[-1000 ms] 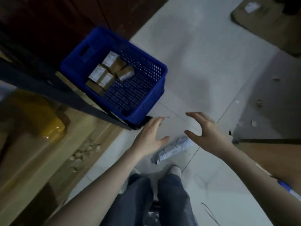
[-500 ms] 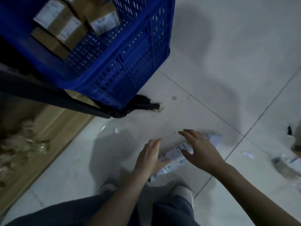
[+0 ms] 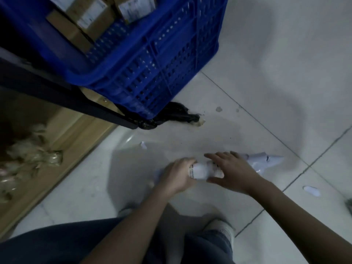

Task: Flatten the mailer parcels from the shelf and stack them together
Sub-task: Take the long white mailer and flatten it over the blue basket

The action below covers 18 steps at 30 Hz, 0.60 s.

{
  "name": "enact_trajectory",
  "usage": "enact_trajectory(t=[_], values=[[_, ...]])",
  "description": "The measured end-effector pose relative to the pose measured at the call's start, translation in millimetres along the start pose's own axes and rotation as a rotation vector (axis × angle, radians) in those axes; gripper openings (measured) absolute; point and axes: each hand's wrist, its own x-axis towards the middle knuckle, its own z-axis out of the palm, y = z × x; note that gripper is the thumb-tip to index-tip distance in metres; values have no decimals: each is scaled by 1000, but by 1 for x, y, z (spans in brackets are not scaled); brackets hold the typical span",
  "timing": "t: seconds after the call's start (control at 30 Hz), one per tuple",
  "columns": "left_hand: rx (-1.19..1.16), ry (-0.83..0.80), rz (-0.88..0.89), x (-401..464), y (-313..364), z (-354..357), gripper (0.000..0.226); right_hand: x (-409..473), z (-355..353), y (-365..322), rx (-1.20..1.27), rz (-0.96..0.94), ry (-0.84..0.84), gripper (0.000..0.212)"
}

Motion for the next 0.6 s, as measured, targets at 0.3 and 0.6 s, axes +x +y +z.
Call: enact_trajectory(t=[0.3, 0.6], values=[[-70, 137, 105, -144, 109, -248, 39, -95, -248, -112, 60, -75, 163, 23], [-70, 307, 212, -357, 257, -500, 50, -258, -539, -274, 46, -238, 176, 19]])
